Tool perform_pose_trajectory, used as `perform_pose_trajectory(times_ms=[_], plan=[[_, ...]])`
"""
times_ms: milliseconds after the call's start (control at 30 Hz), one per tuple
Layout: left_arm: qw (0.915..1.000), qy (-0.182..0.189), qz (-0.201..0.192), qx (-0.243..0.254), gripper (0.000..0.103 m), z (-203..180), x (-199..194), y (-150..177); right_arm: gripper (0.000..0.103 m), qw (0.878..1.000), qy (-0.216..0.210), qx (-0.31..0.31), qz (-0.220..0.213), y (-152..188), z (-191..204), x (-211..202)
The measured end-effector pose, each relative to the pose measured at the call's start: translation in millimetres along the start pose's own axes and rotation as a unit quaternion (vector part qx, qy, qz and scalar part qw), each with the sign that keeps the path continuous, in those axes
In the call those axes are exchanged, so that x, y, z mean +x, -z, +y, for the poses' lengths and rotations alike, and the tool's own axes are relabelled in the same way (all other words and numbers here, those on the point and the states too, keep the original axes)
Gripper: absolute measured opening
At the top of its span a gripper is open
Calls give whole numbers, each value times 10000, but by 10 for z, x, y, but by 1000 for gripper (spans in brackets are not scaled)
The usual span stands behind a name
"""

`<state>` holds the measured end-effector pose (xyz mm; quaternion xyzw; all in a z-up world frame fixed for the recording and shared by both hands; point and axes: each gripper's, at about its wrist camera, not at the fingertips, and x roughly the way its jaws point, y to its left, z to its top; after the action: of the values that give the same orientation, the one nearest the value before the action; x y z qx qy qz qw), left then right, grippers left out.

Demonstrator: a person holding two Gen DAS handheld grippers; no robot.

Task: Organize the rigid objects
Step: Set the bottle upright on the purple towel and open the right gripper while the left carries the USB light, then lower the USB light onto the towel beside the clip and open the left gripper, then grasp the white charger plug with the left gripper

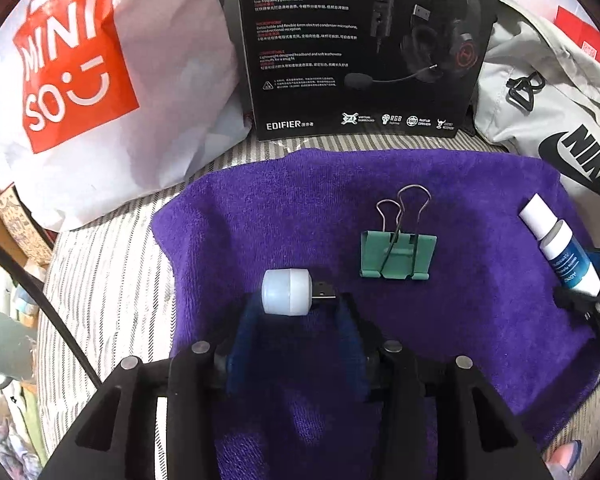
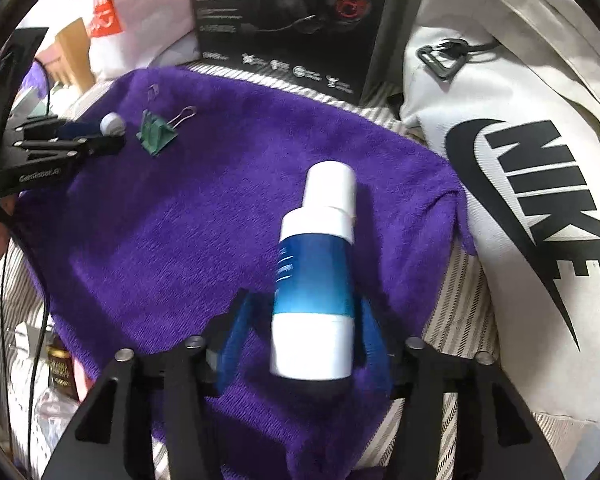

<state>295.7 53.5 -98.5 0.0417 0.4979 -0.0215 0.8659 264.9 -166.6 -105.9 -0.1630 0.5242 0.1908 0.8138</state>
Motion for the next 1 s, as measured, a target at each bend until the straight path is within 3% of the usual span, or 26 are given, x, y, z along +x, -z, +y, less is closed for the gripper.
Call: perform_pose_trajectory(times_ms=[67,133,267,433,533,667,800,833,1000], plan=[[9999,92,4,-65,45,1,-18,26,61,9999,111,-47,-84,-9,31,-82],[9994,309,120,-137,56,-5,-53,51,68,9997,110,-55,-224,-22,40,-186],[9999,43,89,-45,56,-58,-329,122,70,9987,78,-9,-513,-41,52,-484],[9994,124,-315,73,59,-135,-914,386,75,9941,-77,-89,-1079,59,201,-1003],[9986,186,-423,243,60,-211,-1135,664,82,9916,-336,-7,-1251,272,296,-1212],[9979,95,-536,363,60,-303,-1314,998,82,9924,-164,183,-1210,693,412,-1325],[9963,308,-495,634,62,-444,-1407,1306,83,9884,-458,762,-1232,1173,401,-1397],[9952,508,-474,687,62,-480,-1423,1371,83,9867,-521,984,-1186,1306,408,-1398],[9912,830,-293,993,62,-652,-1383,1581,83,9824,-673,1309,-1147,1674,537,-1445]])
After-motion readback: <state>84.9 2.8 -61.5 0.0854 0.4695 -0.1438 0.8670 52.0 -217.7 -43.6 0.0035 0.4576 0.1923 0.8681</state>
